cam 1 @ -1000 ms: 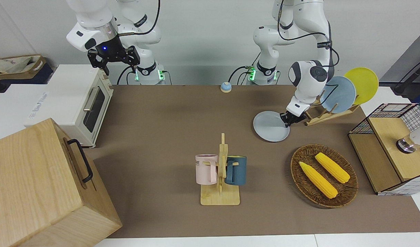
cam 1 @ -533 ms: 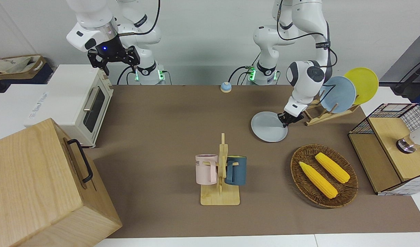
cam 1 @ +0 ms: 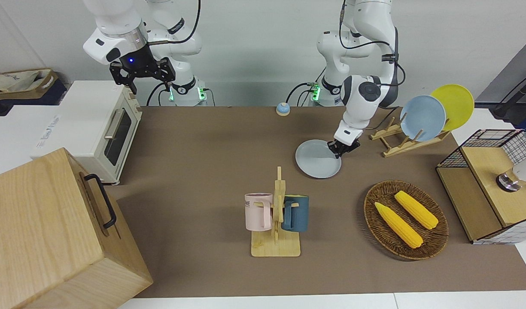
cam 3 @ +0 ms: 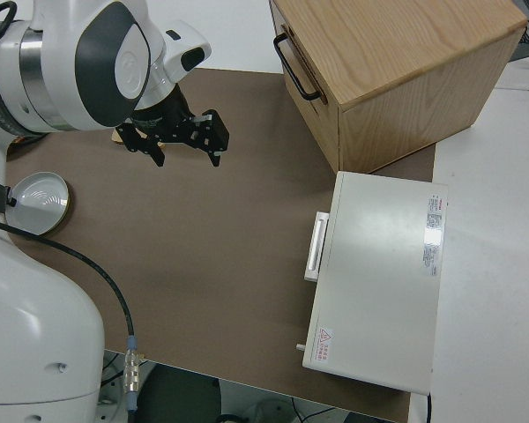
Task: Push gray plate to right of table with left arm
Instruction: 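Push the gray plate across the table away from the left arm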
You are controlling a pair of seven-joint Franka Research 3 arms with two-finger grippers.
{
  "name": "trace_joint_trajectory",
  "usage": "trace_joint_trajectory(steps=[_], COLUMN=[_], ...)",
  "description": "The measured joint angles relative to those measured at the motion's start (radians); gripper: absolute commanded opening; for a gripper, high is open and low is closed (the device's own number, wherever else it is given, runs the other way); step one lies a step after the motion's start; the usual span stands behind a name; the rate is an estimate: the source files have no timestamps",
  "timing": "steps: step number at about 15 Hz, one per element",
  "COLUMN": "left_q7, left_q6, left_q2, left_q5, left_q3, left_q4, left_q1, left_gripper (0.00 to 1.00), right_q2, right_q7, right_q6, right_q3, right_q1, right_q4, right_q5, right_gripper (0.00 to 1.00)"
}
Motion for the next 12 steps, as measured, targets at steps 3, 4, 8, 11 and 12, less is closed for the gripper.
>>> trace_joint_trajectory(steps=[3,4,8,11,12], left_q7=[-0.042,-0.062,-0.175,-0.272,-0.304], left_q6=[0.001,0.002,0.011,0.028,0.040], left_q2=[0.003,0.005,0.012,0.026,0.034], left_q5=[-0.055,-0.066,-0.072,-0.073,-0.073], left_q3=[-0.001,-0.001,-0.001,-0.001,-0.001], left_q4=[0.000,0.000,0.004,0.014,0.020], left_q1=[-0.063,-0.085,-0.175,-0.243,-0.265], left_gripper=[0.00,0.00,0.00,0.00,0.00], right_q2=[0.000,0.000,0.000,0.000,0.000], right_q7=[0.000,0.000,0.000,0.000,0.000], right_q6=[0.000,0.000,0.000,0.000,0.000], right_q3=[0.000,0.000,0.000,0.000,0.000], right_q1=[0.000,0.000,0.000,0.000,0.000], right_q4=[0.000,0.000,0.000,0.000,0.000], right_q5=[0.000,0.000,0.000,0.000,0.000], right_gripper=[0.983,0.983,0.983,0.983,0.983])
